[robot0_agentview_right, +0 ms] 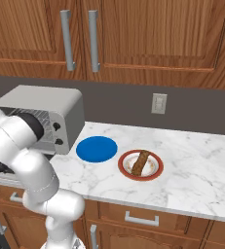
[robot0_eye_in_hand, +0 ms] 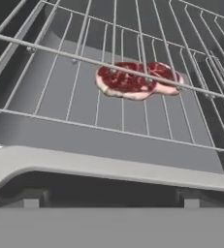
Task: Open the toaster oven door. Place the baguette on the top rack in the toaster oven and place the steak on the bottom rack.
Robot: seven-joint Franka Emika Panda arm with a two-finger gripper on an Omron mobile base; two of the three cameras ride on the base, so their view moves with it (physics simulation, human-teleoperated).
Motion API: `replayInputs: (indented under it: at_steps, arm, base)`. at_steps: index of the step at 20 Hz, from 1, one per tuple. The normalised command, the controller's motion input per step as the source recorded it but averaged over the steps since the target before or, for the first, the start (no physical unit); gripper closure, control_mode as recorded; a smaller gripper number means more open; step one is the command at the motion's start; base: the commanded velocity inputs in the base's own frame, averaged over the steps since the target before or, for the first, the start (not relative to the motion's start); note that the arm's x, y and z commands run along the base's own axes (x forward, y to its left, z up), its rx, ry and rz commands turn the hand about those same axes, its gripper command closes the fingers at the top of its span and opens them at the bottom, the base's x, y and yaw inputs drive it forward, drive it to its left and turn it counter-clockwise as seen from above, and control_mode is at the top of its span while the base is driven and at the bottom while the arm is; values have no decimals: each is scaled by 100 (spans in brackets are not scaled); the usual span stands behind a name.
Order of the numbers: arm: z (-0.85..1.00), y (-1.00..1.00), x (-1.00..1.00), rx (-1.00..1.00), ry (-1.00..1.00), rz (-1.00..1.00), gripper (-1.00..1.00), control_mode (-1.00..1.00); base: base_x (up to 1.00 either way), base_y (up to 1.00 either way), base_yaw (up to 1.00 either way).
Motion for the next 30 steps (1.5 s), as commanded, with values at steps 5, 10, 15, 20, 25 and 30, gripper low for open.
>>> replayInputs:
  at_steps: [5, 10, 15, 20, 25, 30]
  arm:
    - [26, -14, -7, -15, -30, 2, -100, -100]
    - [20, -6, -8, -5, -20, 0, -100, -100]
    - [37, -11, -2, 0, -1, 0, -100, -100]
    - [40, -14, 0, 0, 6, 3, -100, -100]
    - [9, -26, 2, 0, 10, 16, -100, -100]
    - [-5, -20, 21, 0, 11, 22, -100, -100]
  base:
    - [0, 0, 0]
    - [0, 0, 0]
    - [0, 0, 0]
    - [0, 0, 0]
    - [0, 0, 0]
    - [0, 0, 0]
